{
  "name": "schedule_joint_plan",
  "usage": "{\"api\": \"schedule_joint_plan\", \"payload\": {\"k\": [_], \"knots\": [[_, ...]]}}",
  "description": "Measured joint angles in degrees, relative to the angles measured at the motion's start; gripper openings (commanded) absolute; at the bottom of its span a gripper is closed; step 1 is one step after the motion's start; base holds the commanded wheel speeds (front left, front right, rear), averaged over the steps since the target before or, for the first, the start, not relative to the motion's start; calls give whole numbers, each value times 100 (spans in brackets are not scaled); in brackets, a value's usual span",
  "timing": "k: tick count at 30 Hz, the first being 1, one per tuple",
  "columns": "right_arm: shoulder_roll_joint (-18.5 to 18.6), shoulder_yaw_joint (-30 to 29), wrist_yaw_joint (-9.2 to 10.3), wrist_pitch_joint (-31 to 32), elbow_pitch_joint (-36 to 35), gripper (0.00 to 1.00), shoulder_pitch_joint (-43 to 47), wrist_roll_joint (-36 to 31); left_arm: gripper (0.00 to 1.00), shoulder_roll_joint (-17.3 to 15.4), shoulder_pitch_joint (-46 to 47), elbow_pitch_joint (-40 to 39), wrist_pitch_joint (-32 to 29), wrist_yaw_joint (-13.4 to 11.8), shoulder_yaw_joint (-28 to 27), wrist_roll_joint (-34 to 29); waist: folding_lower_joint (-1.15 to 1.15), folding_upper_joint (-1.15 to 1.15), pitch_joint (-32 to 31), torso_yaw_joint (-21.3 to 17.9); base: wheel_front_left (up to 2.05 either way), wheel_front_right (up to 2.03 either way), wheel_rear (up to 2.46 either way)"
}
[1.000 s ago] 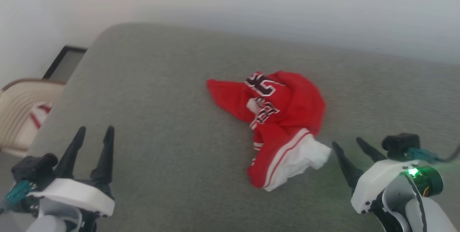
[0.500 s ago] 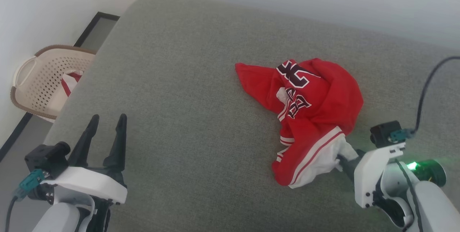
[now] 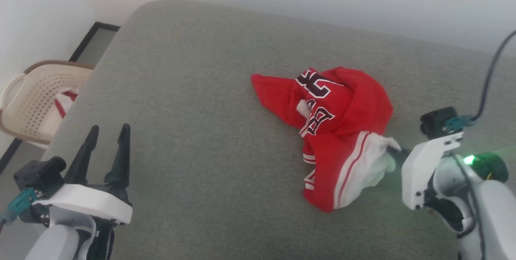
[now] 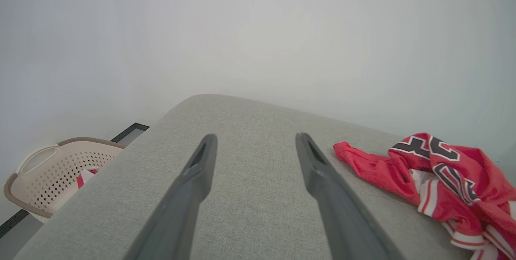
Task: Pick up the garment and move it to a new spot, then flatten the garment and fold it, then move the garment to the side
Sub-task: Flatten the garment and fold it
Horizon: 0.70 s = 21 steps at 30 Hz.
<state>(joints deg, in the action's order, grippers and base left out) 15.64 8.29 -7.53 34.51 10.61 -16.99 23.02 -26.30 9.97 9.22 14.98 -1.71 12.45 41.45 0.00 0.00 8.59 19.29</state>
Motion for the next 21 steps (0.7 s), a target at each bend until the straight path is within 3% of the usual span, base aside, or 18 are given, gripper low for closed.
{"api": "schedule_joint_plan", "payload": {"k": [11, 21], "knots": [[197, -1140, 0, 188, -920, 0, 77, -94, 100, -49, -93, -122, 0, 45, -169, -65, 0, 0, -158, -537, 0, 0, 0], [252, -2415, 1, 246, -626, 0, 415, -300, 100, -79, -70, -116, 0, 79, -145, -71, 0, 0, -149, -900, 0, 0, 0]]}}
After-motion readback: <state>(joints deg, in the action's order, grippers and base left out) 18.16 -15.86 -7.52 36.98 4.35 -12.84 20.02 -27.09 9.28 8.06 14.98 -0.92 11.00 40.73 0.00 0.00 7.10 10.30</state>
